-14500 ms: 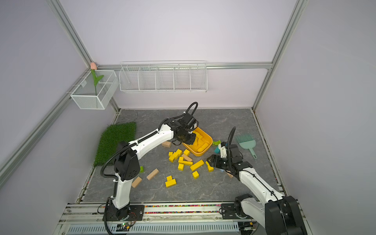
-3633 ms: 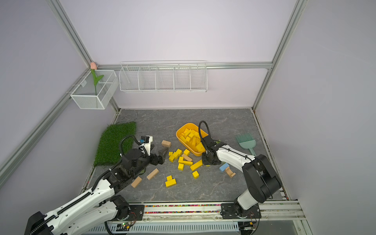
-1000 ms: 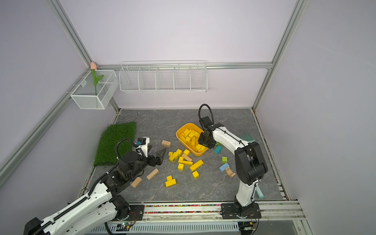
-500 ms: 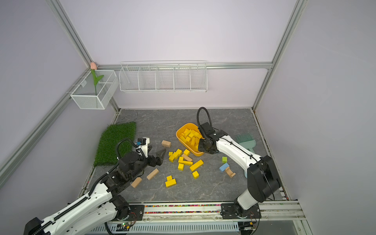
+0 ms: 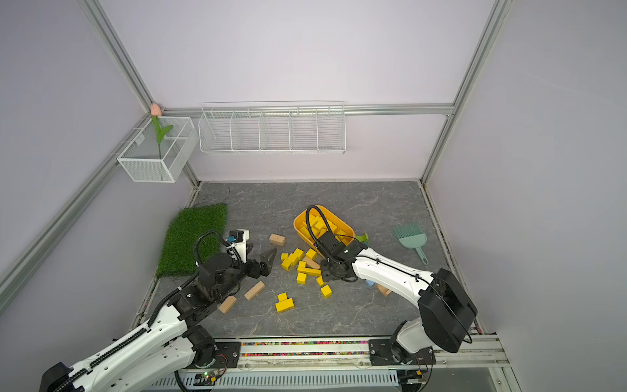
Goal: Pick out the yellow building blocks
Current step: Place the building block in the storage box, then pick up the building block from the center of the board.
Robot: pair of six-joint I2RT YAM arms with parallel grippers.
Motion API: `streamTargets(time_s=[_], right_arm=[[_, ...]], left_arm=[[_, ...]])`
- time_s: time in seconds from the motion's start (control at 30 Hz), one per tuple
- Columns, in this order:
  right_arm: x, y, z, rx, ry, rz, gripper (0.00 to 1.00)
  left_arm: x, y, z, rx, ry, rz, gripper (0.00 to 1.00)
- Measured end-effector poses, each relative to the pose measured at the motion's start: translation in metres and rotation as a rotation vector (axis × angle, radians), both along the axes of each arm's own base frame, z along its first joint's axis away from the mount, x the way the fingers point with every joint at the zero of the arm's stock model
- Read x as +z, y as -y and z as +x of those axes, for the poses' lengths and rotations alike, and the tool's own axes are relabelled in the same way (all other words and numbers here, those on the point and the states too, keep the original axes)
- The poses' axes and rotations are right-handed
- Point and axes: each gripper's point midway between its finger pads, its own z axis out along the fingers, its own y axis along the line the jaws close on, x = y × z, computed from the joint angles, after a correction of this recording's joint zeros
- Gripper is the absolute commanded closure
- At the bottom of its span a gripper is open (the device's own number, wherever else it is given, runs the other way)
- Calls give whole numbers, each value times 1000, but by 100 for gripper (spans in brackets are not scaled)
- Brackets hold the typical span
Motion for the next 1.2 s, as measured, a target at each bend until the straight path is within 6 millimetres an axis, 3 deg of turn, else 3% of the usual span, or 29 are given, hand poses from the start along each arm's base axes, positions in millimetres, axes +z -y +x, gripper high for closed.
streamTargets(time_s=[0.13, 0.43, 0.67, 1.2], right_arm=[[-13, -6, -7, 53, -19, -5, 37], [-17, -19, -8, 107, -28, 38, 37], [-33, -19, -15, 108, -90, 14, 38], [-39, -21, -37, 115, -151, 0, 43]], left_arm=[[-1, -1, 0, 6, -4, 2, 0], [-3, -2, 1, 14, -8, 8, 1], [-4, -3, 1, 18, -12, 9, 0], [-4, -3, 1, 19, -11, 9, 0]])
